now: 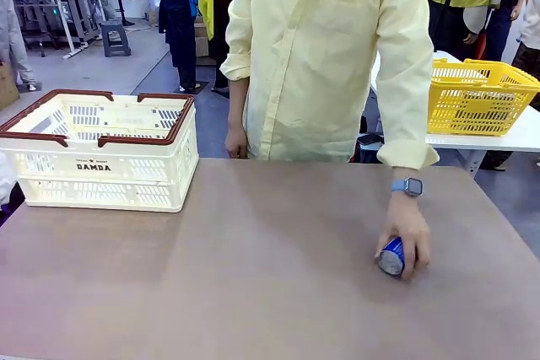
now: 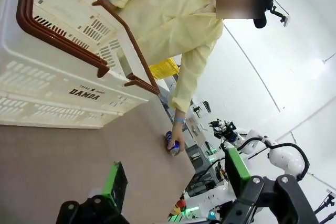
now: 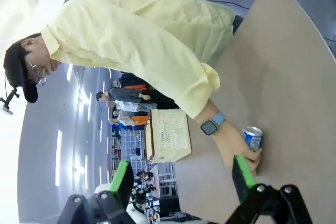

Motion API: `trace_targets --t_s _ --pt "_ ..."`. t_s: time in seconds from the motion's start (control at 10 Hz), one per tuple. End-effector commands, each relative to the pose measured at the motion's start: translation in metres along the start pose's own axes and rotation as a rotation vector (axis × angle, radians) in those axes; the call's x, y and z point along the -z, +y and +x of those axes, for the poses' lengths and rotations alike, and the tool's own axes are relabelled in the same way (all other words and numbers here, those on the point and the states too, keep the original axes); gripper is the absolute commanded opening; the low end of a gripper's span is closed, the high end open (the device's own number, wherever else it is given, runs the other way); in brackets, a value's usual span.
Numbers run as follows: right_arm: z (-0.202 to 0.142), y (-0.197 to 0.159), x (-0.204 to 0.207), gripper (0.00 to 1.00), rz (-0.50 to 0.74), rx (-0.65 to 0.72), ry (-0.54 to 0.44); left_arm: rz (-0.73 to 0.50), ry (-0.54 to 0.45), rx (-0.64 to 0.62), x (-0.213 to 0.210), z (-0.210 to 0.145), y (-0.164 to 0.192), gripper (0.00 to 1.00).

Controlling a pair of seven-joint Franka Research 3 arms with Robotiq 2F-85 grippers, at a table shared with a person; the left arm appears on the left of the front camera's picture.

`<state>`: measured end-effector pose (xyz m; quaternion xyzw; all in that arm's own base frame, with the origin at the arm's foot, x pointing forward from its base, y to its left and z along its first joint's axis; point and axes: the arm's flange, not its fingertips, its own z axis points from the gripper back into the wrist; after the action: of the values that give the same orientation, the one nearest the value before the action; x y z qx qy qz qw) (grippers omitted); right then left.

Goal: Place the drinks into the Shopping basket.
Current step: Pick up one drink and place it into the Shopping basket.

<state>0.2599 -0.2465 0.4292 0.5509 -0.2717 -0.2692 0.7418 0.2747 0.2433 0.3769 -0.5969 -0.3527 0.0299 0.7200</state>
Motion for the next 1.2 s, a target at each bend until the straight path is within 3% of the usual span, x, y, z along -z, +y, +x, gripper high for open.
trace_targets --t_s 0.0,0.9,1.1 --pt "0.0001 0.0021 -0.0021 1.00 0.015 -0.012 -0.003 -0.015 -0.004 0.006 -0.0022 -0.0020 -0.0034 1.00" --pt "-0.0001 0.0000 -0.0005 1.00 -0.001 0.000 -0.001 -0.015 -0.004 0.006 -0.0022 -0.0020 -0.0034 1.00" --pt "-0.0034 0.0066 0.0077 1.00 -0.091 -0.028 0.075 -0.015 -0.004 0.006 -0.0022 -0.0020 -0.0034 1.00"
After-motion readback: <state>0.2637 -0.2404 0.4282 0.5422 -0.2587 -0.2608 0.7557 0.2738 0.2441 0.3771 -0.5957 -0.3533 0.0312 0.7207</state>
